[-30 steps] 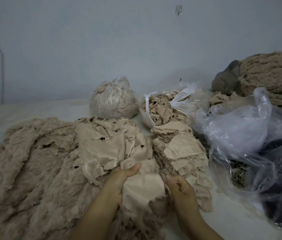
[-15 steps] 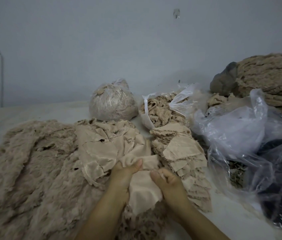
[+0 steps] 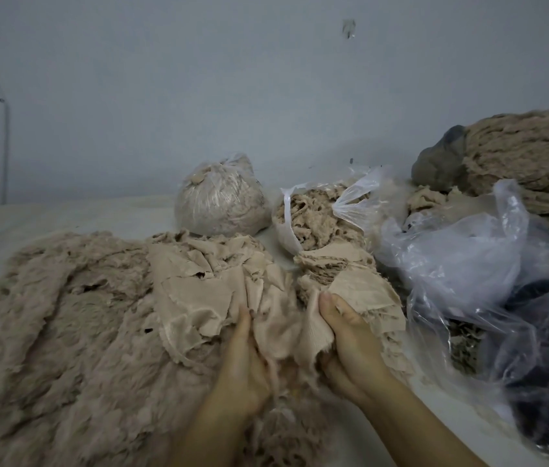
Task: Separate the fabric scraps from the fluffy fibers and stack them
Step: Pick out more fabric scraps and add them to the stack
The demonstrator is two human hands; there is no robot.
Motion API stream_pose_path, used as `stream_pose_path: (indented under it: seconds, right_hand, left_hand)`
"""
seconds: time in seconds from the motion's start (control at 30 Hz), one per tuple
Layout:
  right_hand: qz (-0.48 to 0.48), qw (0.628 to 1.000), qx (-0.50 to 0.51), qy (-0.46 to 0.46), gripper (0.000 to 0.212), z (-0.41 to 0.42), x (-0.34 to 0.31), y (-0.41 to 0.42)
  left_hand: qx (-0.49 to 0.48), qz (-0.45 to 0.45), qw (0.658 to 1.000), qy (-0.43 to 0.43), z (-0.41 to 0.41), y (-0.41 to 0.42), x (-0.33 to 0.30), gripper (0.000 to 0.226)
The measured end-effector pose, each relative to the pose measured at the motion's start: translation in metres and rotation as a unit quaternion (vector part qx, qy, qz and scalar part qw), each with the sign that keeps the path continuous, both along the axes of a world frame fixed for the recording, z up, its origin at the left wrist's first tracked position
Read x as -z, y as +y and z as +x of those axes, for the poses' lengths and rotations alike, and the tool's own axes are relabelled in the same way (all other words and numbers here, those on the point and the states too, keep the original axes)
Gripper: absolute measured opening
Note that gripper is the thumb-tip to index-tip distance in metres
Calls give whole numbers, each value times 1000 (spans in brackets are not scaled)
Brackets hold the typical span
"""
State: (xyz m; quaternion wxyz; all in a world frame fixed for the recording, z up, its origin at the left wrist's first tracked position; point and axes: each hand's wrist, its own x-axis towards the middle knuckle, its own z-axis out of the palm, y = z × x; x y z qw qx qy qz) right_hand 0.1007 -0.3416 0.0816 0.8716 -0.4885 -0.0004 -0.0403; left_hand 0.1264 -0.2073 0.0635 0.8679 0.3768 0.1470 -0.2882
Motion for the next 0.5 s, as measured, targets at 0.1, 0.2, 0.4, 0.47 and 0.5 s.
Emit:
stream_pose_path:
  seconds: [0.1,0.2,0.4,0.47,0.5]
  right_hand:
    - [-37,997,49,-38,26,3,2,8]
    - [-98,988,115,-45,24,0,10,9]
    - [-111,974,198,-12,32,1,25,-5]
    - [-115,968,223,-14,28,5,20,-15]
    - [-129,963,235,-21,24,9,15,-24]
  left_hand:
    - [99,-98,990,40,-16,-14,-4,84]
    - [-51,10,999,1,-16,-23,-6,49]
    - [-174,218,952,-130,-7,-19,-7,23]
    - [-189,196,955,-120,-6,-14,-3,24]
    - [-200,185,956,-108,-5,-9,-1,25]
